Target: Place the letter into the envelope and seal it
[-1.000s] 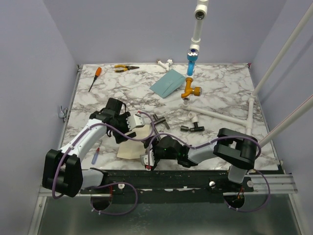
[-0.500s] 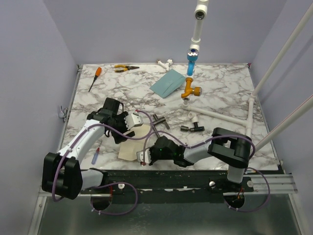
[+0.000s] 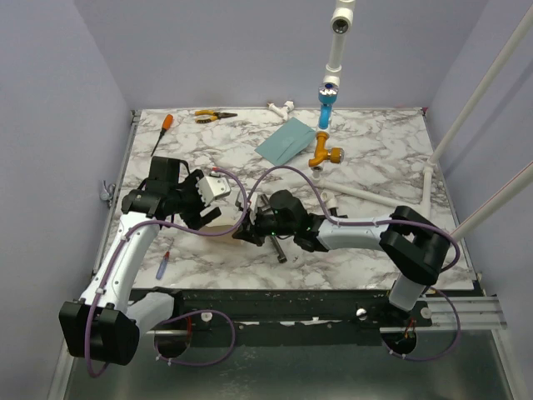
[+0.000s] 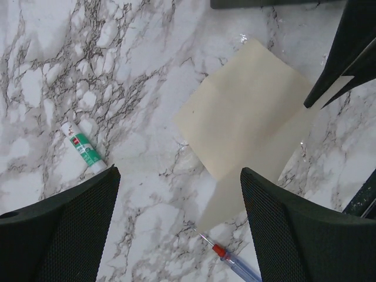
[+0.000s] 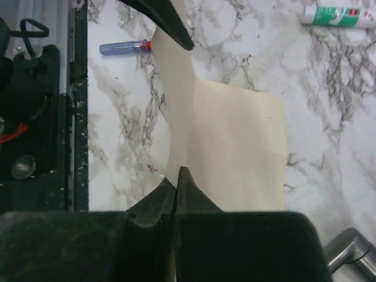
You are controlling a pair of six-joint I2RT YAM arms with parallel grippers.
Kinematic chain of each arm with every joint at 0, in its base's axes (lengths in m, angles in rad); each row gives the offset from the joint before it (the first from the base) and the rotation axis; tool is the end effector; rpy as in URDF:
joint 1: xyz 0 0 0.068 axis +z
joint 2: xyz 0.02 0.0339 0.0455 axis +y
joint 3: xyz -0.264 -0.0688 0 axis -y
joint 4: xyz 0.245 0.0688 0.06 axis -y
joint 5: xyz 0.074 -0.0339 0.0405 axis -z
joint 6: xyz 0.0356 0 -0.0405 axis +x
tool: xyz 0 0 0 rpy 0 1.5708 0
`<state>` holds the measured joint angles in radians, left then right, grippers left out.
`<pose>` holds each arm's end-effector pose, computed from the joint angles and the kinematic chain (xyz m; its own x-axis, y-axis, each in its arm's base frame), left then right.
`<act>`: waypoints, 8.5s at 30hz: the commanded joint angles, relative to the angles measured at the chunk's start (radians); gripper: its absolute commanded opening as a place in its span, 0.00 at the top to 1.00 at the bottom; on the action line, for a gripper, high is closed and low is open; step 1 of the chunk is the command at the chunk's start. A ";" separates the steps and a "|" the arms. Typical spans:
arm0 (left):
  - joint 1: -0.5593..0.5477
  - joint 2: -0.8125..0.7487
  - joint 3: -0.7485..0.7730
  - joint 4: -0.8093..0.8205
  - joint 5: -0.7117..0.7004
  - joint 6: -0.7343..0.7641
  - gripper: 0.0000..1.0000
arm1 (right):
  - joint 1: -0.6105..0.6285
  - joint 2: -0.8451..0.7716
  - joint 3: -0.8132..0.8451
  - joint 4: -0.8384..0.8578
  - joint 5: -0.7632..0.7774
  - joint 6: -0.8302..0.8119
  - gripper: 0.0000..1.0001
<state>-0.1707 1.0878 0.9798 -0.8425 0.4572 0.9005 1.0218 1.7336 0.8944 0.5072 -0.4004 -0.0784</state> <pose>0.2033 -0.0510 0.2943 -0.1805 0.7446 -0.6426 0.8802 0.4139 0.2324 0.1823 0.3246 0.1970 -0.0930 -0.2902 -0.9524 -0.9882 0.1439 0.0526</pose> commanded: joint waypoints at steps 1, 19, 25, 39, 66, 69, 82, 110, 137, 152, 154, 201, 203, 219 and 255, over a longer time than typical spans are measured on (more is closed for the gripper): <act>0.011 -0.035 0.006 -0.029 0.051 -0.025 0.16 | -0.017 0.040 0.058 -0.152 -0.125 0.268 0.99; -0.225 -0.027 -0.204 0.101 -0.207 -0.101 0.19 | -0.161 0.169 0.045 -0.190 -0.138 0.656 0.97; -0.257 0.125 -0.274 0.262 -0.366 -0.104 0.26 | -0.160 0.163 0.055 -0.278 -0.072 0.593 0.78; -0.271 0.290 -0.276 0.306 -0.355 -0.133 0.30 | -0.090 -0.074 -0.029 -0.306 0.033 0.143 0.36; -0.267 -0.023 -0.288 0.271 -0.213 -0.022 0.18 | -0.133 0.062 0.011 -0.125 -0.047 0.052 0.12; -0.266 -0.046 -0.269 0.195 -0.212 0.007 0.17 | -0.136 0.102 0.082 -0.215 -0.032 0.048 0.12; -0.268 -0.129 -0.417 0.227 -0.202 0.053 0.01 | -0.137 0.297 0.346 -0.419 0.078 0.167 0.13; -0.519 -0.088 -0.651 0.652 -0.516 0.075 0.01 | -0.137 0.457 0.569 -0.798 -0.192 0.170 0.41; -0.380 -0.397 -0.271 0.019 -0.403 -0.278 0.01 | -0.172 0.214 0.470 -0.601 -0.262 0.371 0.99; -0.148 -0.593 0.121 -0.279 -0.001 -0.333 0.01 | -0.136 -0.211 0.375 -0.228 0.026 0.562 0.99; -0.147 -0.639 0.108 -0.271 0.057 -0.363 0.01 | -0.120 -0.258 0.332 -0.123 0.042 0.563 0.99; -0.104 -0.739 -0.083 0.339 0.308 -1.053 0.60 | -0.020 -0.273 0.279 0.235 -0.153 0.626 1.00; -0.101 -0.737 -0.082 0.342 0.270 -1.056 0.64 | -0.021 -0.272 0.280 0.236 -0.158 0.631 0.99; -0.090 -0.792 -0.121 0.363 0.369 -0.952 0.71 | -0.022 -0.293 0.254 0.304 -0.226 0.656 1.00; -0.088 -0.818 -0.281 0.526 0.360 -1.020 1.00 | -0.022 -0.281 0.187 0.269 -0.211 0.531 0.98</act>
<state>-0.2676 0.2840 0.7460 -0.3244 0.8665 -0.0586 0.9936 1.4548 1.0760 0.9108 -0.6491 0.5362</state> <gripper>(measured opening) 0.003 0.014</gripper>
